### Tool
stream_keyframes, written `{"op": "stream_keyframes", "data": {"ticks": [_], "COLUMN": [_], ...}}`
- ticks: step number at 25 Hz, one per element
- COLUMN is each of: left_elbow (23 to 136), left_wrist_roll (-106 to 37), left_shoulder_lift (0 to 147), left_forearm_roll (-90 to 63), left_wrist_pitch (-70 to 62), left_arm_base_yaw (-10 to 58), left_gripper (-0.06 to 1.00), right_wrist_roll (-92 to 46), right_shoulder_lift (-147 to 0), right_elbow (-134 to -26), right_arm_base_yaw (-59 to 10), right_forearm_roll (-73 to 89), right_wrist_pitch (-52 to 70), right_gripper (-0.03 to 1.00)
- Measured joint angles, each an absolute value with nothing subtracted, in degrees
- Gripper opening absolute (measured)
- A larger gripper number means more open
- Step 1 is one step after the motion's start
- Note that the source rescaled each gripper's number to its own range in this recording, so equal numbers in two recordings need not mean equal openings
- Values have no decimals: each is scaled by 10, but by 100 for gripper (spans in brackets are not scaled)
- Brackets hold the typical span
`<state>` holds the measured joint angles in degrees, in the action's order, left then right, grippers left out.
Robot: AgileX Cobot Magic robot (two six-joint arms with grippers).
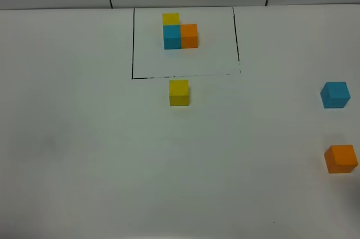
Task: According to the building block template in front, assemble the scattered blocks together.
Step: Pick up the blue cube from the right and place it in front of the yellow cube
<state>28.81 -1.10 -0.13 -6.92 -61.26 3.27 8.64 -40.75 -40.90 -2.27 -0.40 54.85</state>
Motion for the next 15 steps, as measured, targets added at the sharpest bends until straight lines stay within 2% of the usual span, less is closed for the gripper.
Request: {"op": "stream_keyframes", "data": {"ticks": [8, 15], "left_elbow": [288, 288], "left_wrist_roll": [-11, -11], "left_shoulder_lift": [-1, -1], "left_forearm_roll": [-69, -69], "left_wrist_pitch": [-613, -613], "left_arm_base_yaw": [33, 33], "left_gripper": [66, 66], "right_wrist_roll": [88, 36], "right_shoulder_lift": [-698, -862], "right_elbow": [-487, -561], "right_arm_base_yaw": [-9, 16], "right_forearm_roll": [-18, 0], "right_wrist_pitch": [464, 447], "right_gripper": [76, 93]}}
